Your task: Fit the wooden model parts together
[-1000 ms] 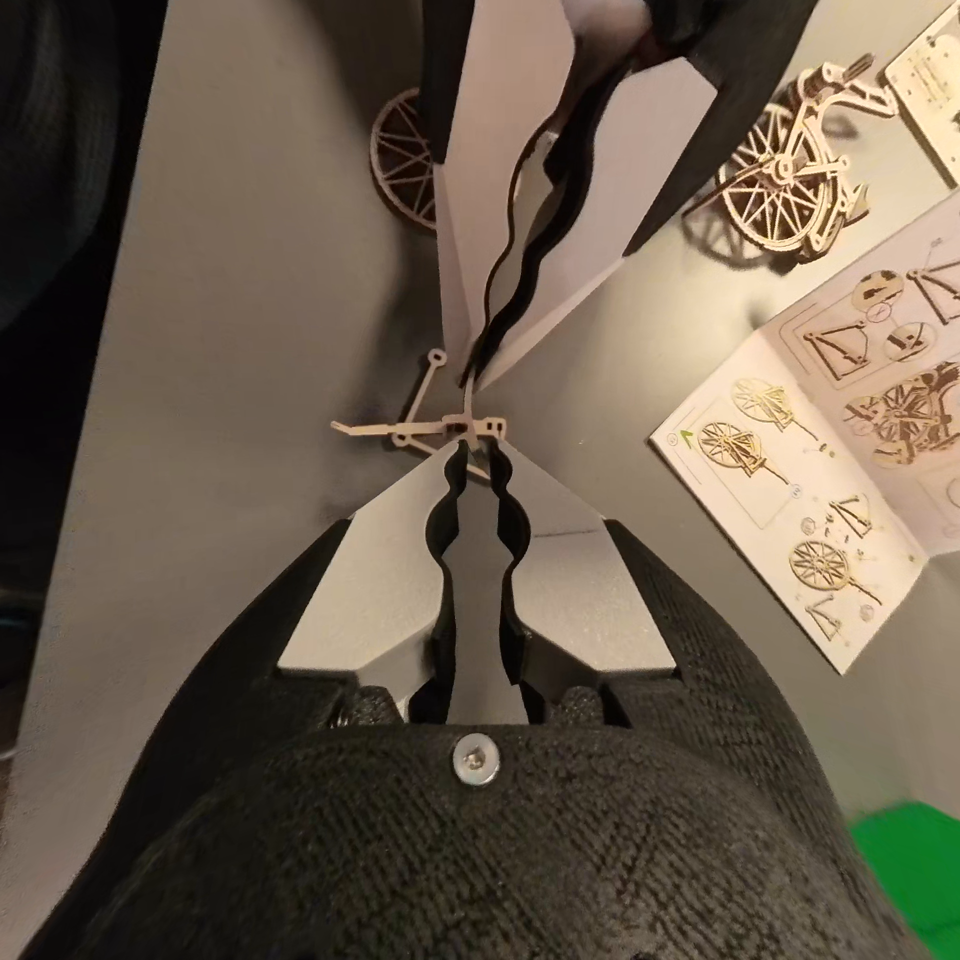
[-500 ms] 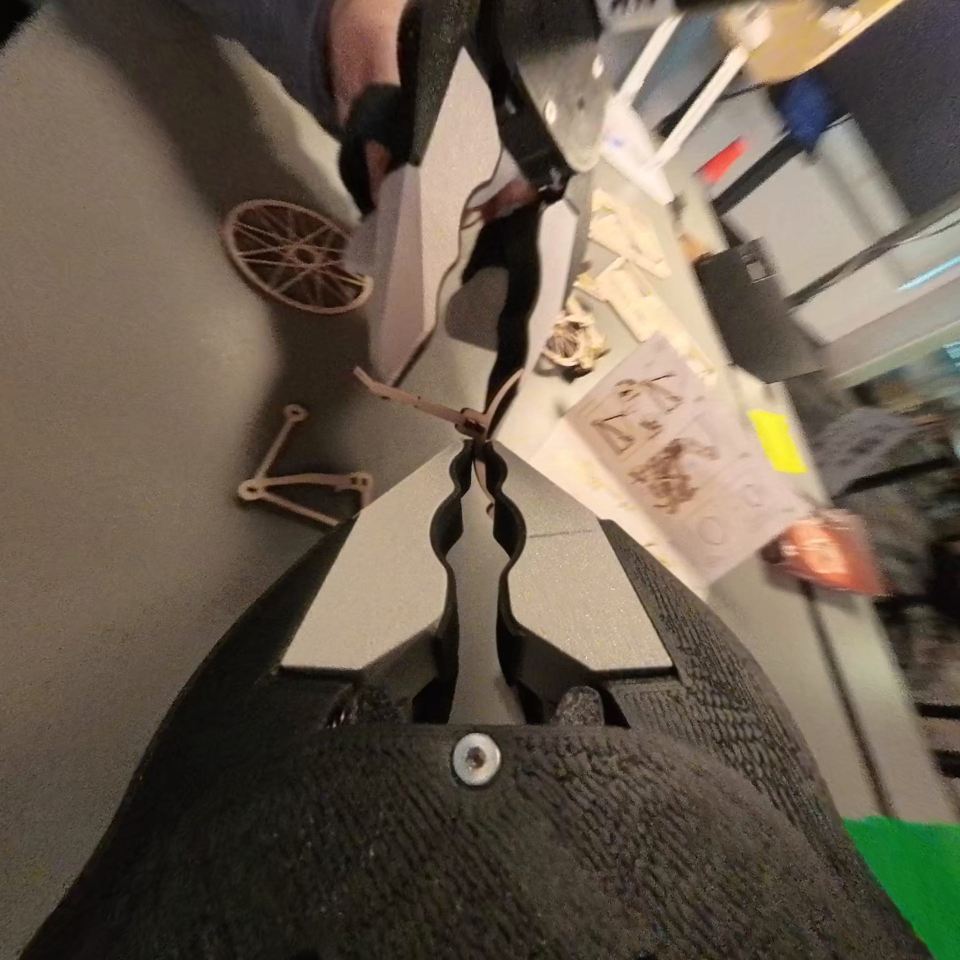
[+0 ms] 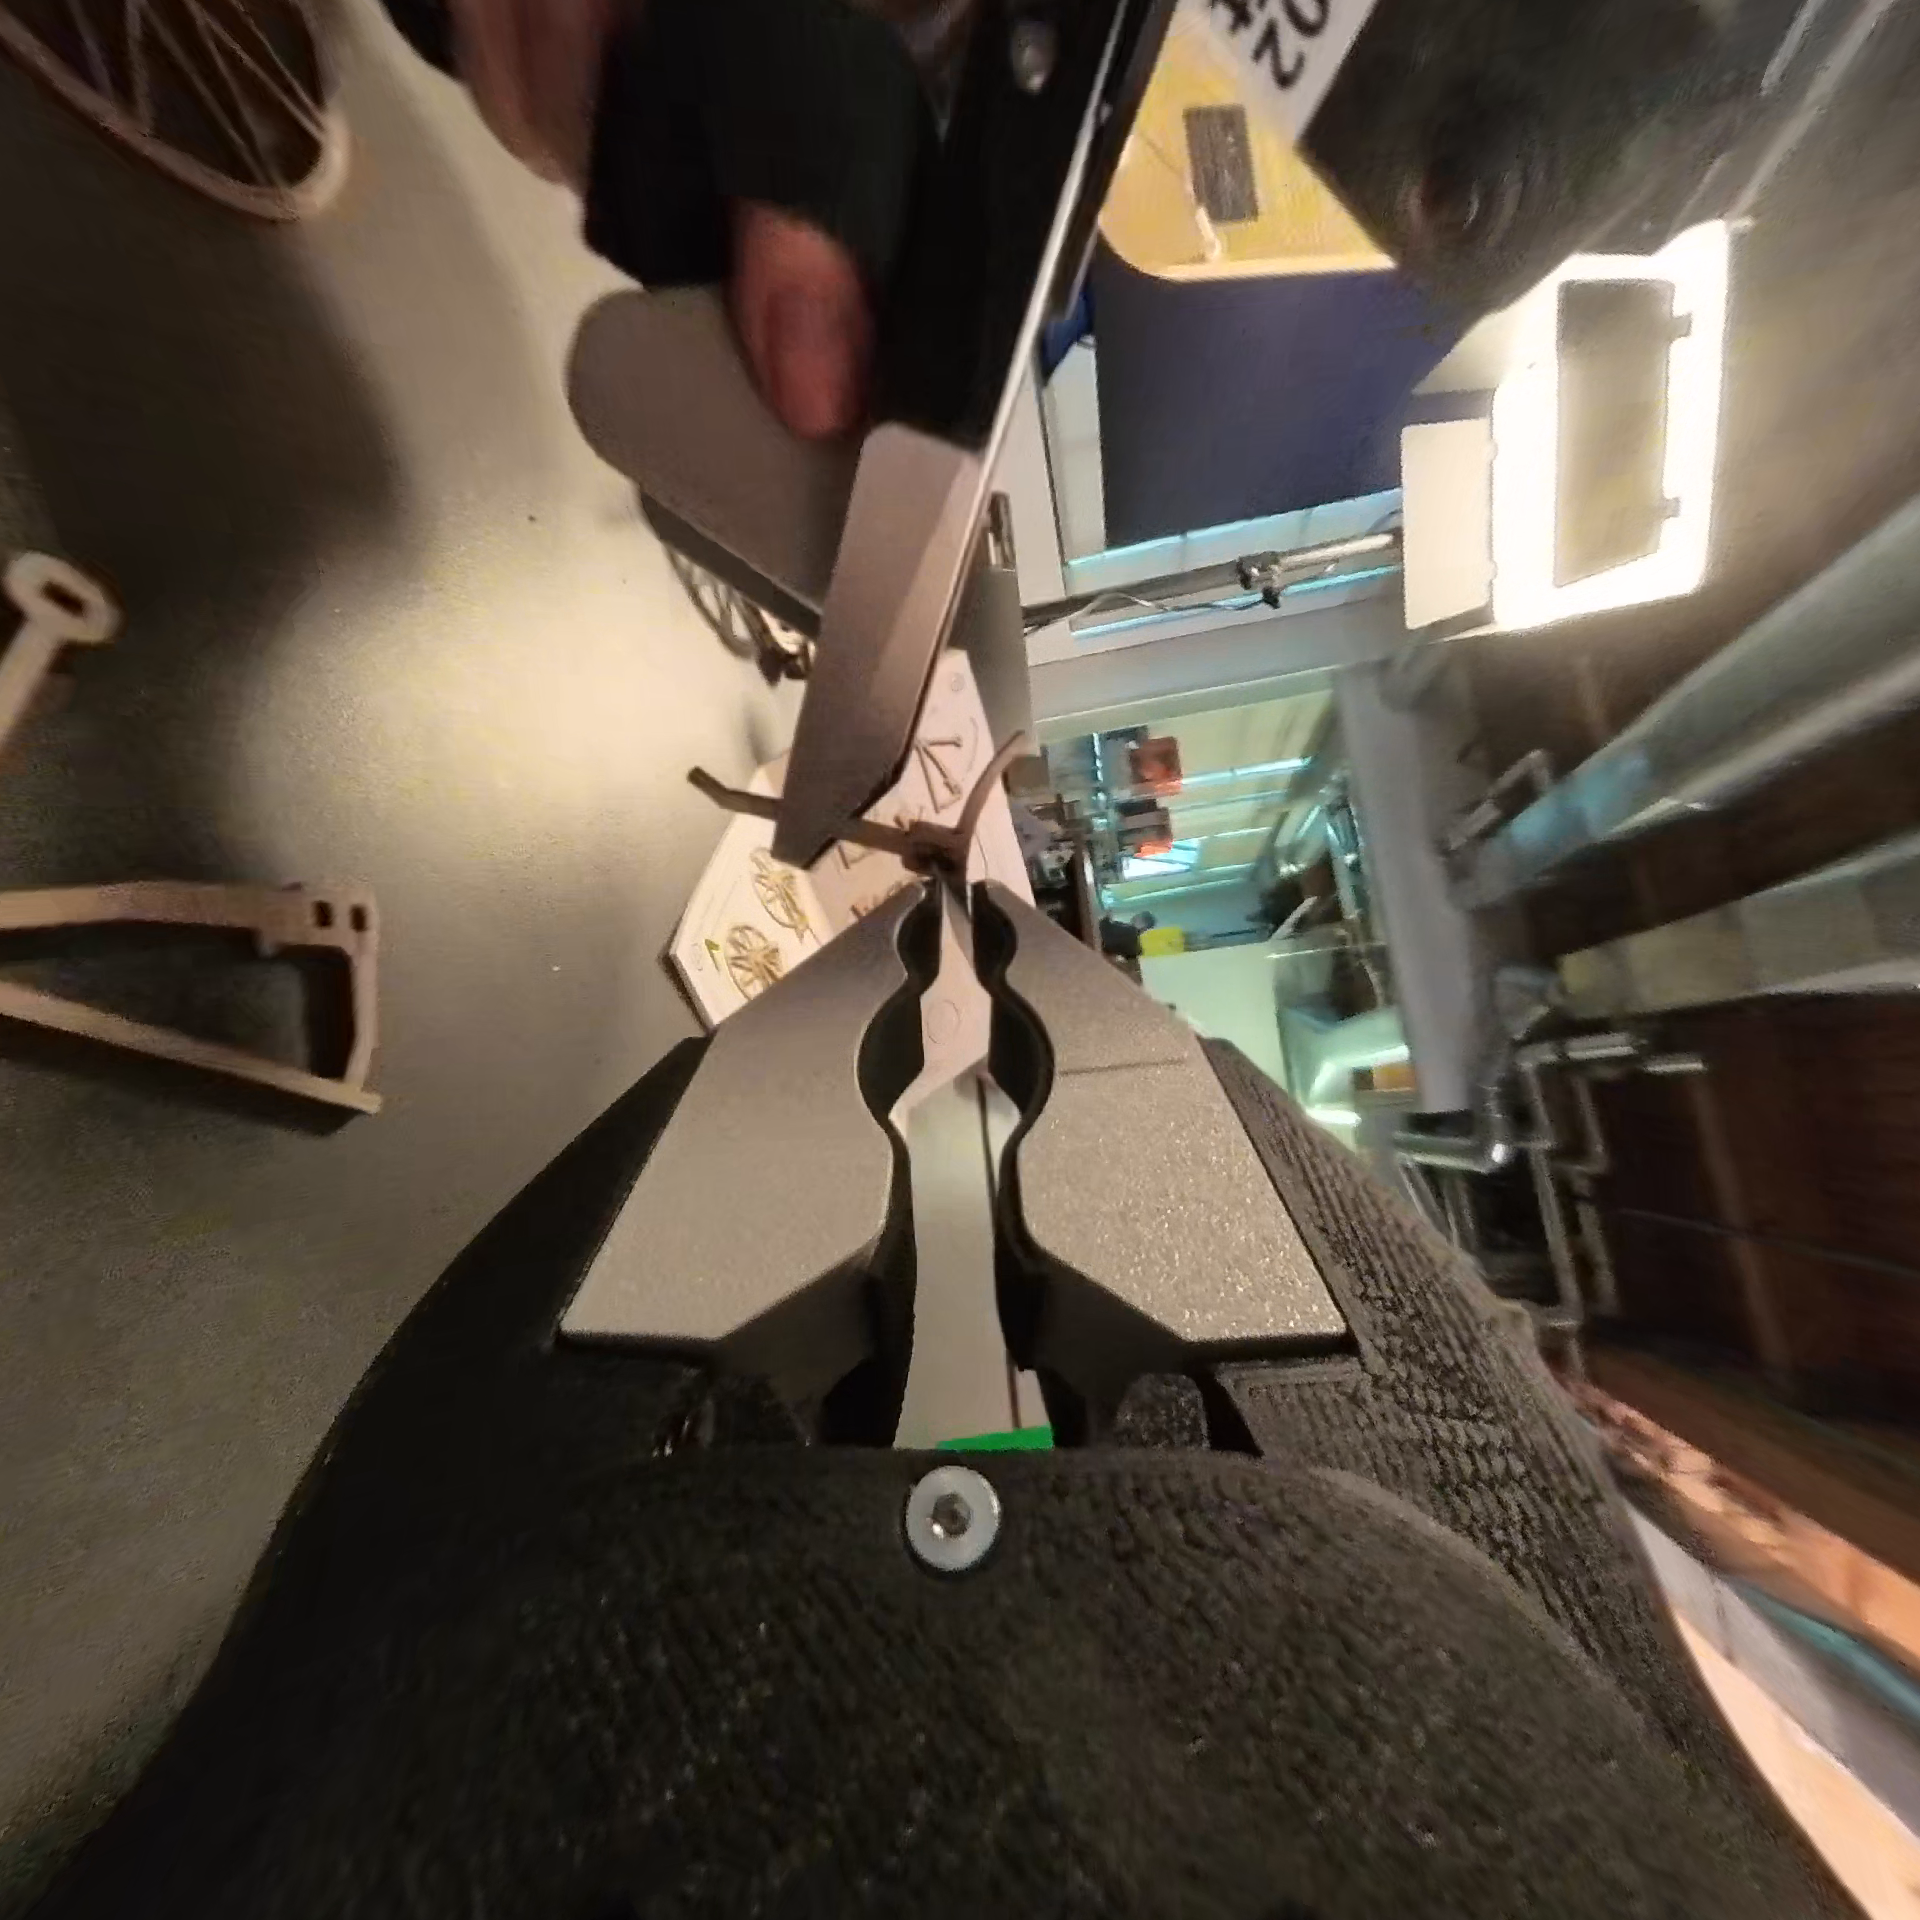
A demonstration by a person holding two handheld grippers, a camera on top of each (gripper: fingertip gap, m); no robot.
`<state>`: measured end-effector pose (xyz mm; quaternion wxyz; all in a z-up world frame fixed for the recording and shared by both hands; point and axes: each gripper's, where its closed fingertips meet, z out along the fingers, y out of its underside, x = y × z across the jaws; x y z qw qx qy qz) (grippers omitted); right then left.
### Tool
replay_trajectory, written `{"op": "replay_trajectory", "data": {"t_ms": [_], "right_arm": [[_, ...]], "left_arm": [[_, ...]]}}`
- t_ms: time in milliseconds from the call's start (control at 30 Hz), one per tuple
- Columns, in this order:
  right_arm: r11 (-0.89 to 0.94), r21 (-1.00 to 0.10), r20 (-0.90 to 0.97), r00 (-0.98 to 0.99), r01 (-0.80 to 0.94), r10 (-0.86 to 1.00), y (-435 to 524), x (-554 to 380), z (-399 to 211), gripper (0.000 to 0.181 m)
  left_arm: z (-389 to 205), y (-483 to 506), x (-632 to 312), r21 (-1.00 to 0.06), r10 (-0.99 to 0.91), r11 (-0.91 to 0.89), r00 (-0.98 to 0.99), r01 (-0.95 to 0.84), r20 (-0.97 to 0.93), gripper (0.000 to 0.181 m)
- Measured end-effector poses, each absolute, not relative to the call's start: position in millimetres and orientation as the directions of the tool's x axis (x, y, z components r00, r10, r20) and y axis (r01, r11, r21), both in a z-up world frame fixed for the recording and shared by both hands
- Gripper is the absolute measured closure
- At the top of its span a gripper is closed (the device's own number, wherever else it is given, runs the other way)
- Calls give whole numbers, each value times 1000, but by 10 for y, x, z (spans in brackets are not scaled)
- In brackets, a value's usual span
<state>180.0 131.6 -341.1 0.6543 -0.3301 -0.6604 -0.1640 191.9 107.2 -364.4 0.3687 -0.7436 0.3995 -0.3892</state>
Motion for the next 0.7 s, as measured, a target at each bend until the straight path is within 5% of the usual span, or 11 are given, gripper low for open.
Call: {"op": "replay_trajectory", "data": {"t_ms": [100,233,467,700], "right_arm": [[728,-335,920,41,598,390,1244,1827,-3543,162],[616,-591,747,64,521,662,1150,1822,-3605,154],[562,-459,763,-20,689,647,1275,1825,-3938,166],[614,-326,836,-83,719,542,1323,1850,-3960,181]], "left_arm": [[-3794,1275,1710,-830,-894,-203,444,-520,-60,179],[-3903,1408,1537,-628,-816,64,321,-775,-480,179],[-4045,1419,1520,-219,-594,332,-23,-918,-804,178],[-4026,1313,1594,-280,-648,343,-11,-897,-761,173]]}}
